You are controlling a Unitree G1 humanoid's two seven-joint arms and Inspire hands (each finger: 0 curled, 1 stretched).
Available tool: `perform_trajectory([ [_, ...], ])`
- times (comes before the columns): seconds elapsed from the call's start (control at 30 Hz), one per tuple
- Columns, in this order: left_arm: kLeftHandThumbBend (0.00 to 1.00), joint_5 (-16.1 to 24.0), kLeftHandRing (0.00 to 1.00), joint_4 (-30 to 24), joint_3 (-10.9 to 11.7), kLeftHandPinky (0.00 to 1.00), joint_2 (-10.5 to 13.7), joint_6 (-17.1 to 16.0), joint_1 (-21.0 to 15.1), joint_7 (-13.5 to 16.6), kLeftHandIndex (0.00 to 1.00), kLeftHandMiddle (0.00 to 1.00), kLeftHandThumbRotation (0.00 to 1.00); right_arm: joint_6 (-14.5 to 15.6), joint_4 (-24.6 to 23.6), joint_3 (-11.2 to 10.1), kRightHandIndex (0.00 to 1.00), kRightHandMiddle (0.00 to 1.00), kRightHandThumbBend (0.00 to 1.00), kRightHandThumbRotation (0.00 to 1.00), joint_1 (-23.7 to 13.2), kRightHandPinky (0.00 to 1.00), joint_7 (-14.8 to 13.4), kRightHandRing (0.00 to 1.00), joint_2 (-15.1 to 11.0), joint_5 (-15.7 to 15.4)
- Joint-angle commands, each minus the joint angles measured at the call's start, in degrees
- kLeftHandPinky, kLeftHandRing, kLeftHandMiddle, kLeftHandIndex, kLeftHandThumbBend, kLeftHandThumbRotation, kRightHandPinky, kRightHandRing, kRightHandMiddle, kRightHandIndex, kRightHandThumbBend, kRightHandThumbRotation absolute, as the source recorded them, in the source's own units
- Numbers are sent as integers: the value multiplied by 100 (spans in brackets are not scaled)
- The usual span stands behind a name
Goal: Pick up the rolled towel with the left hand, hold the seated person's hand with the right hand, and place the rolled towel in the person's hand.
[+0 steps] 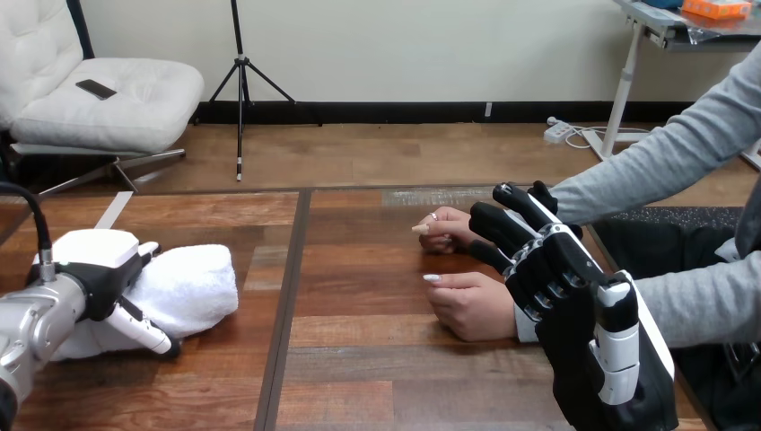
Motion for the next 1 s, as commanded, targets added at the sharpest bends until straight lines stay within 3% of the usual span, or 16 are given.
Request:
perform_trajectory([
  [0.0,100,-41,99,13,-34,100,18,80,-434,-47,98,100,51,-47,-288,-9,89,87,81,93,-184,89,12,90,14,128],
  [0.53,100,-301,96,-36,115,97,53,131,-417,-306,95,96,40,-43,-291,-6,89,87,82,93,-183,89,1,90,13,119],
  [0.8,100,-505,93,74,130,82,-38,389,-501,-623,92,94,29,-62,-271,-17,89,87,81,93,-190,89,7,90,7,112],
  [0.97,100,-634,91,185,110,77,-108,546,-578,-871,90,92,24,-89,-256,-23,89,87,81,93,-197,88,11,90,12,107],
])
